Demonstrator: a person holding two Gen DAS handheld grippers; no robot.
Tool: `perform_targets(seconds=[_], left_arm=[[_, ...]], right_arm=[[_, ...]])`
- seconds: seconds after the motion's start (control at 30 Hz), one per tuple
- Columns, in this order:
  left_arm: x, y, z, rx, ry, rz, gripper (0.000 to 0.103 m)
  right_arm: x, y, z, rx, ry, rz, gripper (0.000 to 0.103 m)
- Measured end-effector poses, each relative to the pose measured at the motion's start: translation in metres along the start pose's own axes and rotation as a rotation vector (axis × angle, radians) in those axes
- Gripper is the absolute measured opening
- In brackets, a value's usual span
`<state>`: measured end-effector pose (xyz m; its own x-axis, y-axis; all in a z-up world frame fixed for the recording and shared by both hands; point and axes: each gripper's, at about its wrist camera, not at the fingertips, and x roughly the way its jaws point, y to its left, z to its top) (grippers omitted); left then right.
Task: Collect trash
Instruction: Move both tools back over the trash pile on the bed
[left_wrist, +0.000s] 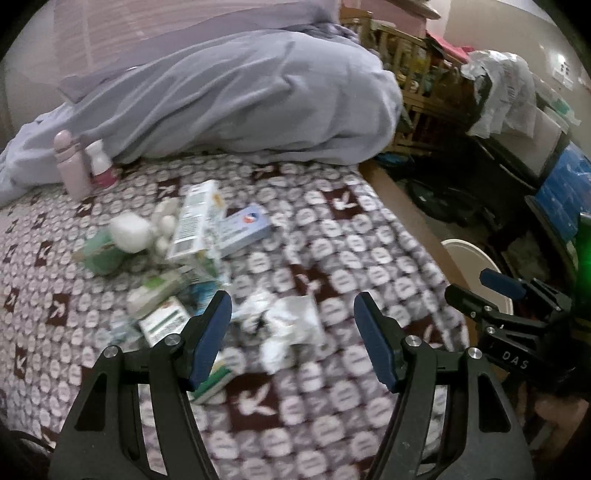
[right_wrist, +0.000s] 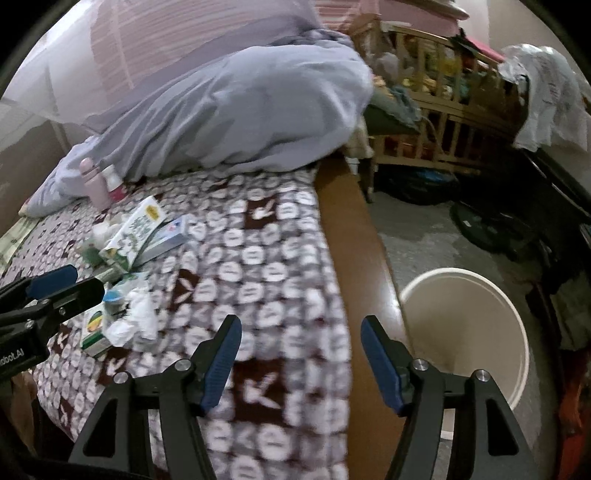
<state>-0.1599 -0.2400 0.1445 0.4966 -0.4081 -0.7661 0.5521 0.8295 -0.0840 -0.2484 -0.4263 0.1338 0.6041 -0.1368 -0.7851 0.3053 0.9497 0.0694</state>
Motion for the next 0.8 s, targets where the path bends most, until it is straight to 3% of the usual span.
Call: perform_targets(seconds=[0.5,0.8], left_arm=[[-0.025,0.116,-0.037,-0.075,0.039,0.167,0.068],[-0.024,0.156,-0.056,-0.191,0.094,0.160,0.068]], right_arm=[[0.023,0.070,-0.005,-0.132,0.060,0.106,0.067],[0.053,0.117,-0.001,-0.178,0.103,0.227,0.067]])
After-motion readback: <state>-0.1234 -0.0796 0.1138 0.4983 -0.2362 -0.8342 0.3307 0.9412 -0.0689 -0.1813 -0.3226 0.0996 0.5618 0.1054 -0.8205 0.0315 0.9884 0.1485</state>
